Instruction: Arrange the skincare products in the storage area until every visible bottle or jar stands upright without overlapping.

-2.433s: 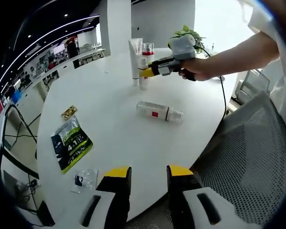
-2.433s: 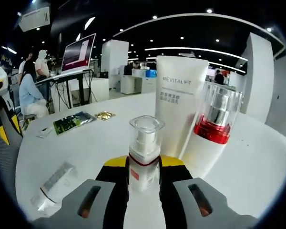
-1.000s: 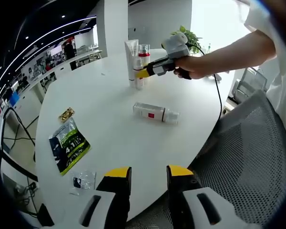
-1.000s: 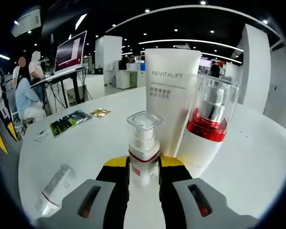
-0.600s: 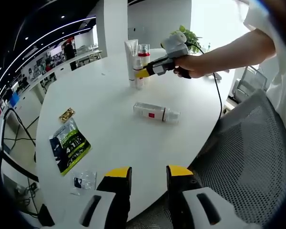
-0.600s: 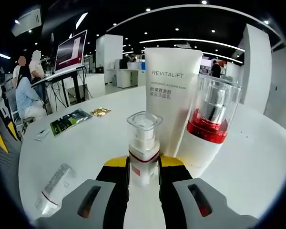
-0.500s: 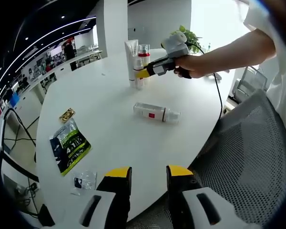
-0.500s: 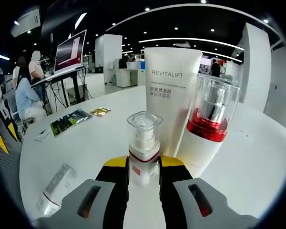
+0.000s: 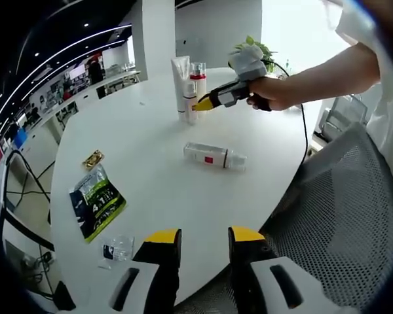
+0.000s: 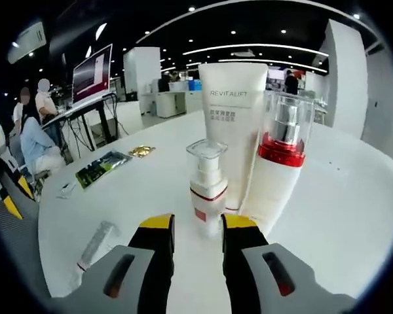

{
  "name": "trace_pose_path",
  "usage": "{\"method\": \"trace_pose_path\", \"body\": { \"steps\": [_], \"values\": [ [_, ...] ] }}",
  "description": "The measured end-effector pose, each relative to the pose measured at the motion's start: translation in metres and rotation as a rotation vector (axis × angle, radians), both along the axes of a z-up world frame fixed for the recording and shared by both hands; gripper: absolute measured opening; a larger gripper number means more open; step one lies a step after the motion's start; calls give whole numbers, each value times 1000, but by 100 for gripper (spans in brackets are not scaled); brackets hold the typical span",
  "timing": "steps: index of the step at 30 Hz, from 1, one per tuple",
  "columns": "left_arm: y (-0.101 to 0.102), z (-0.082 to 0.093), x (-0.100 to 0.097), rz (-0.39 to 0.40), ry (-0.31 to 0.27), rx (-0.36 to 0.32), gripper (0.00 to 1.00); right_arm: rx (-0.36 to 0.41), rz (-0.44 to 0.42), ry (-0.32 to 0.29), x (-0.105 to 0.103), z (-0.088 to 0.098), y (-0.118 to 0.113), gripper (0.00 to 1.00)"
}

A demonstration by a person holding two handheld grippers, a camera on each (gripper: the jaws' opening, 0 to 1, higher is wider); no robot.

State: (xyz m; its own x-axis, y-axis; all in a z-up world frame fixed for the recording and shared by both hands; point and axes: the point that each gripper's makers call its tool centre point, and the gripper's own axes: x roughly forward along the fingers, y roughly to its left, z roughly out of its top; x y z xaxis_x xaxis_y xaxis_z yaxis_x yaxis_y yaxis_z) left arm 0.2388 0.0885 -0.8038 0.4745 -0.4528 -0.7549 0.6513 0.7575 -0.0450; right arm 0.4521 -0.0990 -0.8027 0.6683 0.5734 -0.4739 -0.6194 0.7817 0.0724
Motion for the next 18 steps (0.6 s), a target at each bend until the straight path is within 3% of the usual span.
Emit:
{"method": "trace_pose_path", "body": {
  "steps": [4,7,10,16,18],
  "values": [
    [0,2,1,5,-11,-2,29,33,9,71,-27,-4,9,32],
    [2,2,1,11,-15,6,28,59,21,79,-41,-1,16,36],
    [2,0,0,9,-12,11,28,72,72,145,-63,-7,29,39],
    [2,-3,-3,-5,-5,28,28,79,101,222,-93,-14,40,44],
    [3,-4,-4,-12,-6,34,28,41,119,264,-104,-21,40,45]
  ]
}}
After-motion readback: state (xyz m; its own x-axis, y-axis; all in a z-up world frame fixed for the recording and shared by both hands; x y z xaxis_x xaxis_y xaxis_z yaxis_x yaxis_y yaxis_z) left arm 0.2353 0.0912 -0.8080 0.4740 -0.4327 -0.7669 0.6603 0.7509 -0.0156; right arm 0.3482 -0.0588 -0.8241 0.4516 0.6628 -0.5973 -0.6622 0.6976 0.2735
